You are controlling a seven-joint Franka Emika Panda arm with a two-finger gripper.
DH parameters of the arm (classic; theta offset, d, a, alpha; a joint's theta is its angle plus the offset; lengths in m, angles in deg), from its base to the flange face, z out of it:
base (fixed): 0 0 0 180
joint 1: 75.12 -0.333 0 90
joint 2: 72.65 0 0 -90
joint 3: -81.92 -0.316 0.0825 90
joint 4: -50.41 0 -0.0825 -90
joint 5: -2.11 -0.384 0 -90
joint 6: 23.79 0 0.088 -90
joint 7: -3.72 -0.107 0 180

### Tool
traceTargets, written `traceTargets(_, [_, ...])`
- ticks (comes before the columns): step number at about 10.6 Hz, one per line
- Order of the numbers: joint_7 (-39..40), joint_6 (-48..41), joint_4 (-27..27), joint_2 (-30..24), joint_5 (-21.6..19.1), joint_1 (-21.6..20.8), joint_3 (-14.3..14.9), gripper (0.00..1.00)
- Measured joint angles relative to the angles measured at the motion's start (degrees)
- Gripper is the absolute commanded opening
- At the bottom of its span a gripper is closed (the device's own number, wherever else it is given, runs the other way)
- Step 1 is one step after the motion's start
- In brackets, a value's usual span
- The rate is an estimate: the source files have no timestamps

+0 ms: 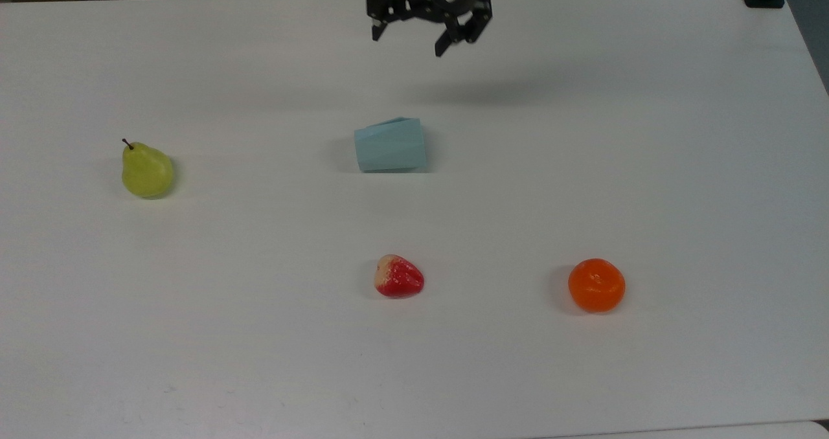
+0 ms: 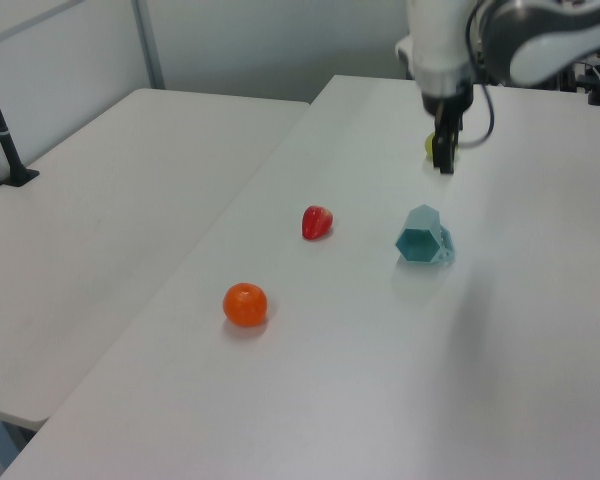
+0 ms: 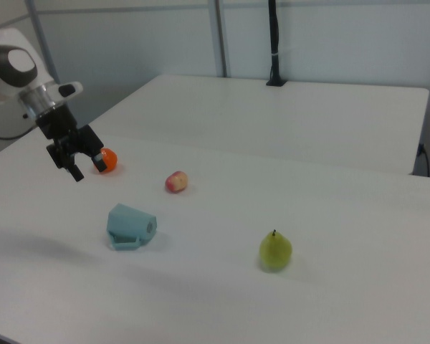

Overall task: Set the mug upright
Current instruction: 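Lower the open gripper onto the mug's body and close it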

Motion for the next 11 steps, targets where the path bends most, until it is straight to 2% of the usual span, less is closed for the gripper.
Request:
traceTargets(4, [-13.47, 0.0, 0.62, 8.17, 11.91, -4.88, -0.52, 1.0])
traceTargets(7, [-20.4, 0.01, 0.59, 14.71, 19.63, -7.24, -0.54, 1.0])
traceTargets(9, [-23.24, 0.01, 0.5, 17.94, 23.18, -7.28, -0.51, 0.9])
traceTargets(11, [-24.22, 0.01, 0.46, 19.28, 24.45, -6.95, -0.08, 0.72])
